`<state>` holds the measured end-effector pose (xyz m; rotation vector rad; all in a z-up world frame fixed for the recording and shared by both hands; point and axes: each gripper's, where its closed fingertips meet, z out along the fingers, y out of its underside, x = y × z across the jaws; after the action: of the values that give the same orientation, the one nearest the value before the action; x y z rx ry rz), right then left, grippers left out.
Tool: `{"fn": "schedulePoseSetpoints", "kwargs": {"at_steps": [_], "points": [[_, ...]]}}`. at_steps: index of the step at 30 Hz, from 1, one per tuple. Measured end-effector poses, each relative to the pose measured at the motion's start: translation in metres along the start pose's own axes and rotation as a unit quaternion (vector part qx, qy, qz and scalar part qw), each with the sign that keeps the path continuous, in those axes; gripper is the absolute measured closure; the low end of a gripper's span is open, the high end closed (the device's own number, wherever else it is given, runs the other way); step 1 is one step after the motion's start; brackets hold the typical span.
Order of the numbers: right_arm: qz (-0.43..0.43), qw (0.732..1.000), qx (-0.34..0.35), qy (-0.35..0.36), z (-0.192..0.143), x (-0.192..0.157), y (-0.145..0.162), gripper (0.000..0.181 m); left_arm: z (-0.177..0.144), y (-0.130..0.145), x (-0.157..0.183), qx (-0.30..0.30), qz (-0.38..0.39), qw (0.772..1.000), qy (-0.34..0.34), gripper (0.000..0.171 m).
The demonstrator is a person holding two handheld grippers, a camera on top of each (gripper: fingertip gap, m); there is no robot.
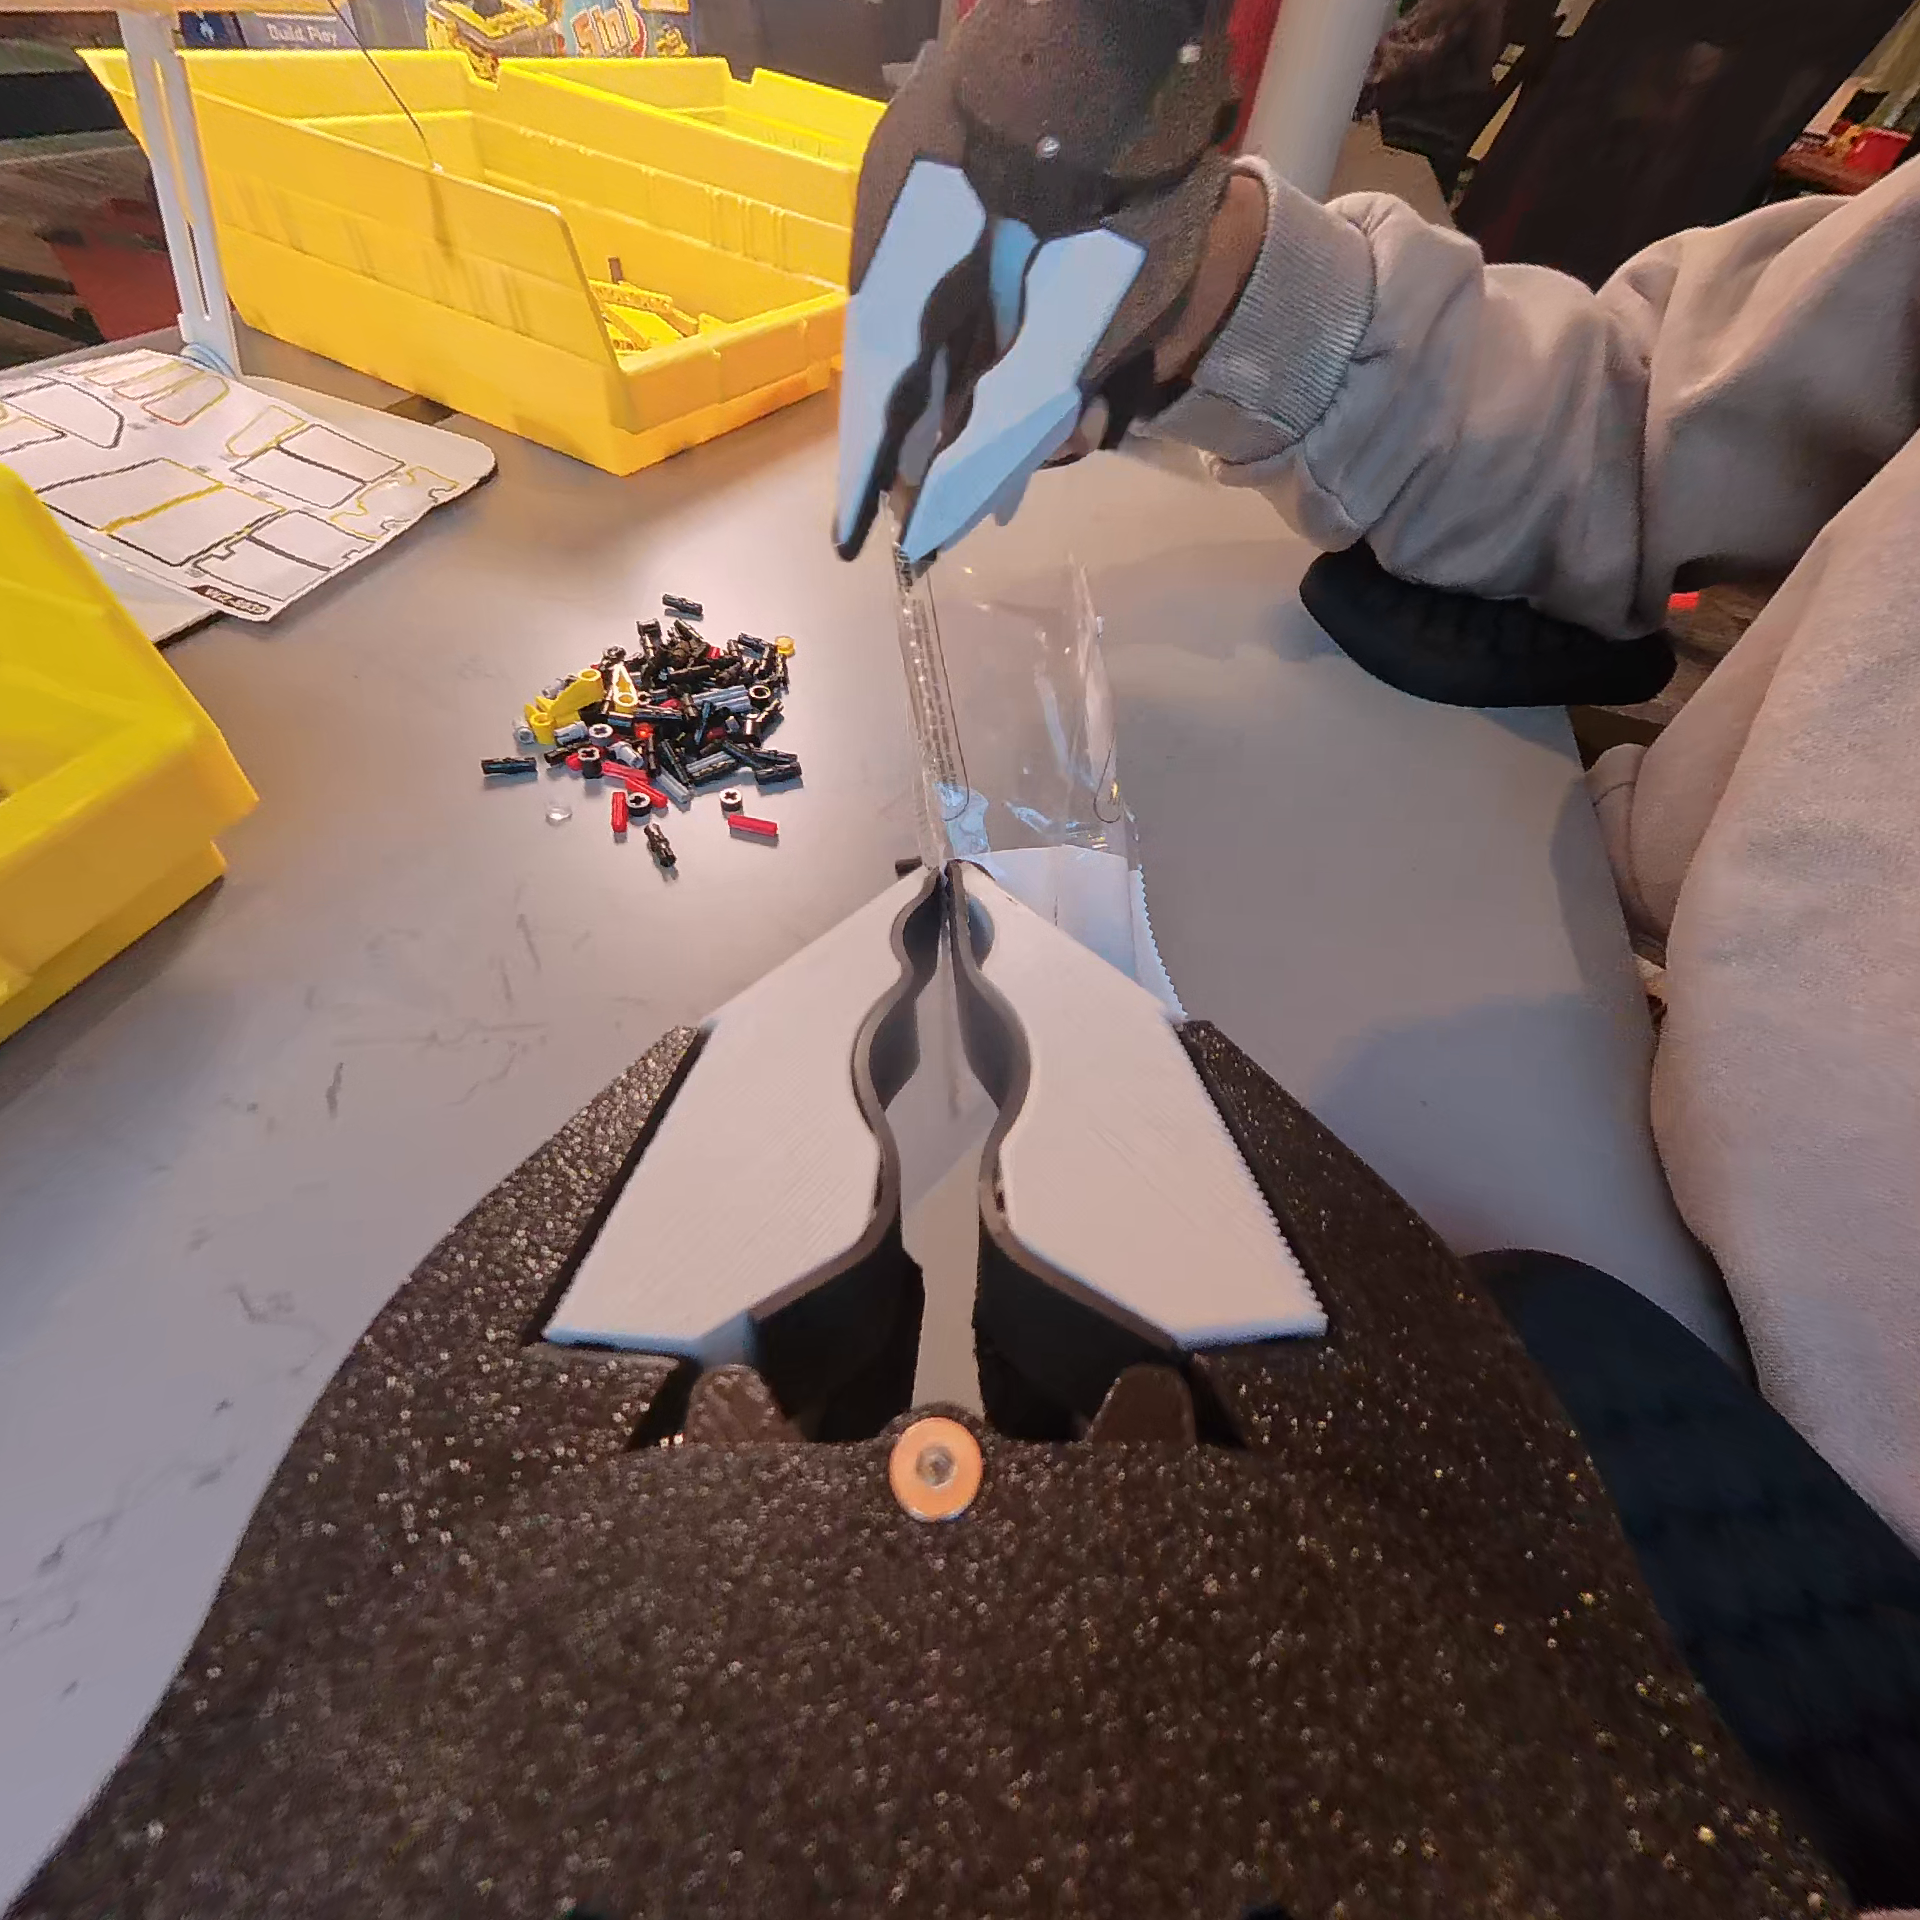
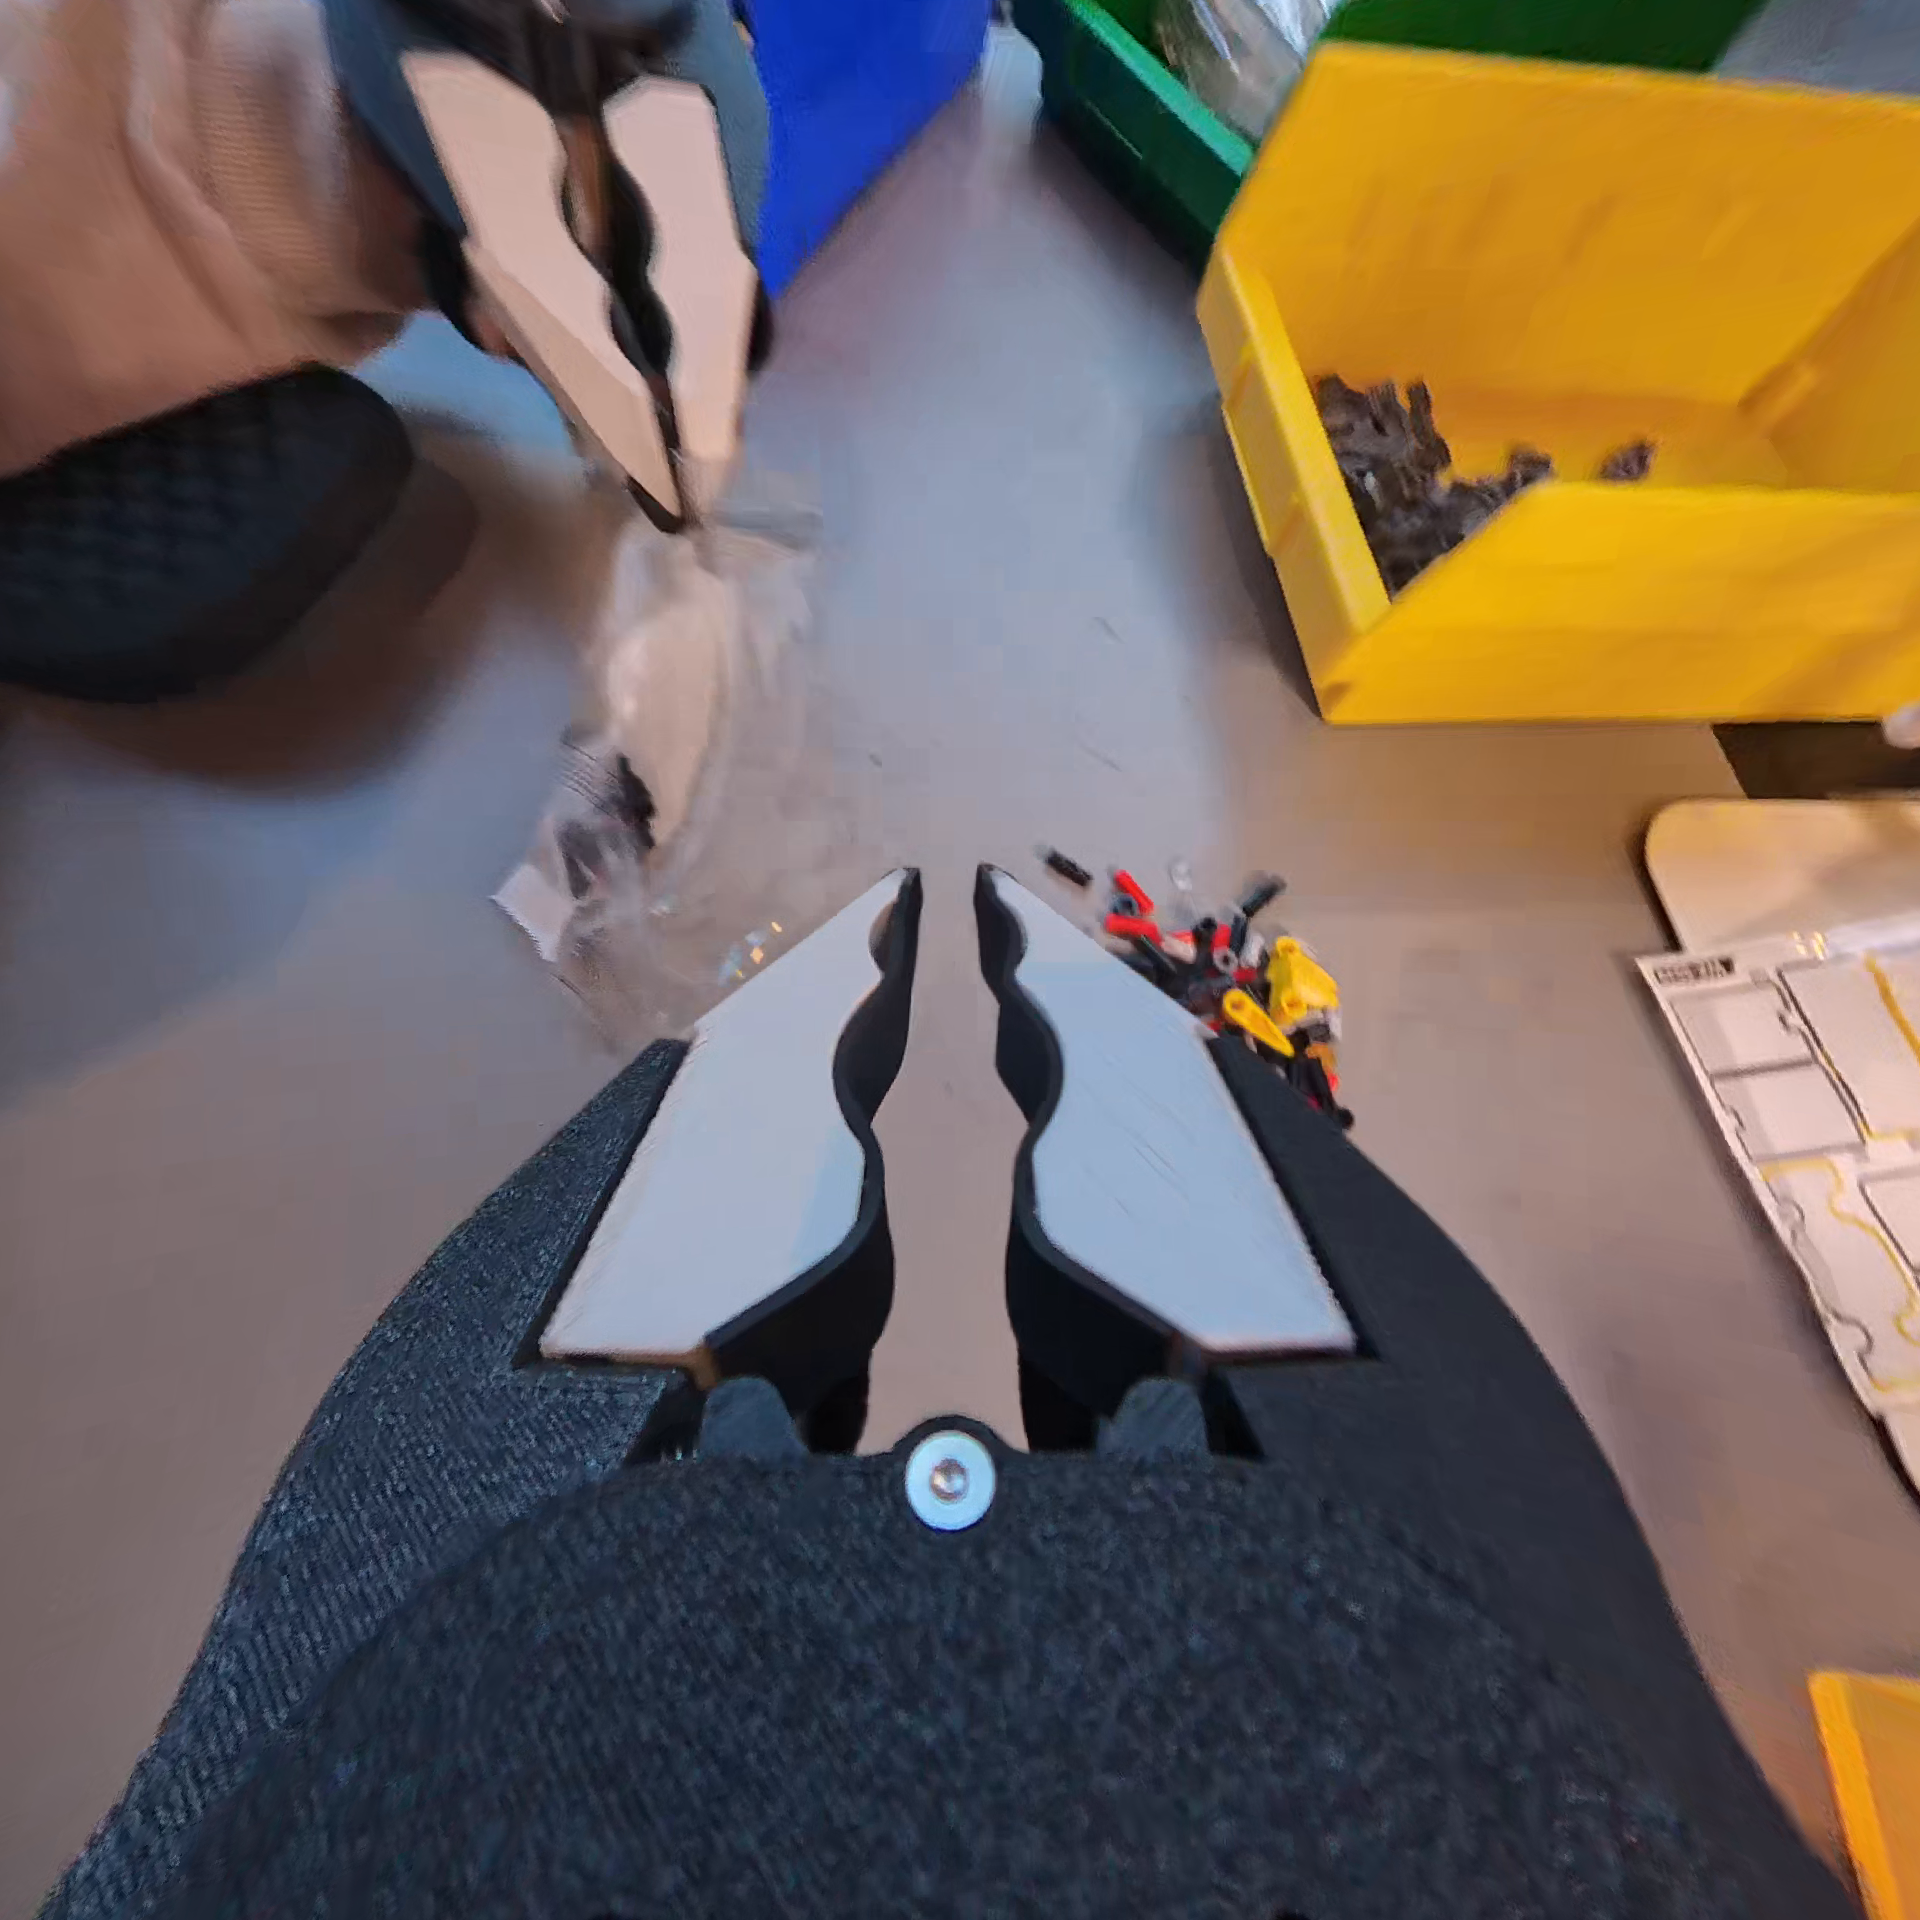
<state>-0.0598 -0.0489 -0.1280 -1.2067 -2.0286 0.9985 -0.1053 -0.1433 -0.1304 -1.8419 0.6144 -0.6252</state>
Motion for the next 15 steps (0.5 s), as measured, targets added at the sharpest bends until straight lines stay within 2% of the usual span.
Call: {"fn": "schedulePoseSetpoints", "kwargs": {"at_steps": [2,6,10,11,15], "points": [[0.008,0.999,-0.042,-0.001,0.006,0.006,0.024,0.163,-0.003,0.003,0.001,-0.007,0.000,1.000,0.002,0.171],[0.014,0.995,-0.081,-0.056,0.024,-0.017,0.046,0.162,-0.018,0.006,0.016,-0.004,-0.010,0.999,0.050,0.171],[0.012,0.993,-0.078,-0.086,0.054,-0.043,0.040,0.156,-0.031,0.006,0.031,0.010,-0.016,0.995,0.094,0.171],[0.007,0.992,-0.084,-0.090,0.060,-0.048,0.039,0.149,-0.032,0.006,0.031,0.011,-0.016,0.995,0.094,0.171],[0.003,0.992,-0.098,-0.078,0.081,-0.055,0.032,0.148,-0.028,0.008,0.030,0.004,-0.017,0.995,0.095,0.171]]}}
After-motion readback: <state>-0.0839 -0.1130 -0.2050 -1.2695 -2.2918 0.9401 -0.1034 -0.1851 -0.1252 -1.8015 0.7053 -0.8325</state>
